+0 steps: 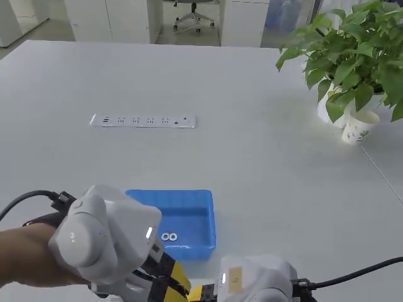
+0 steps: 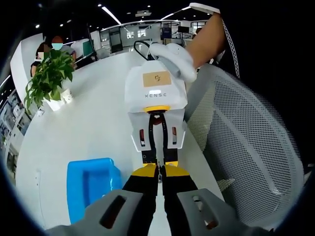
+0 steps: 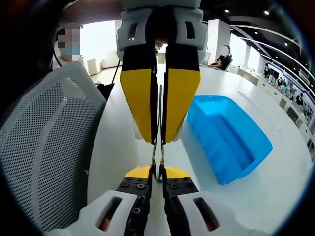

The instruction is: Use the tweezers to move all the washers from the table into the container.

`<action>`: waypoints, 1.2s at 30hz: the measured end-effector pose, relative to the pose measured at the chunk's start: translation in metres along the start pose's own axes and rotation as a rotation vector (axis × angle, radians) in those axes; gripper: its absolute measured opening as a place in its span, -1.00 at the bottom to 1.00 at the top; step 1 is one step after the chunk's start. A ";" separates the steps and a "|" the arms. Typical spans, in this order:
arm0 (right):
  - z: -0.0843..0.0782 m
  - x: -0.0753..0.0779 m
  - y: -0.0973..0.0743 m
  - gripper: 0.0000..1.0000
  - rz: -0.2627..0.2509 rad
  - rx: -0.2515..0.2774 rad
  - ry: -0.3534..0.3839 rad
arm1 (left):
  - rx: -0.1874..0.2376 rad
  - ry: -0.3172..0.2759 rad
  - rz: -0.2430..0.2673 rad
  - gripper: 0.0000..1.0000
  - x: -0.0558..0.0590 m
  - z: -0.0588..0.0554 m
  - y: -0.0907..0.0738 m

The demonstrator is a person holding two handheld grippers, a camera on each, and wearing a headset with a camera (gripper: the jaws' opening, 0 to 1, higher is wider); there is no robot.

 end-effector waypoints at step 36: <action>0.007 0.003 -0.007 -0.83 0.002 0.001 -0.005 | 0.000 -0.017 0.020 -0.89 0.000 0.001 -0.010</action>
Point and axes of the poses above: the centre of the closed fingertips' face, and the gripper's own axes: y roughly forward along the fingers, x roughly to its right, z roughly out of its top, the point moved 7 cm from there along -y, roughly backward along the fingers, and after that the axes turned 14 degrees about -x, right-handed, at the moved point
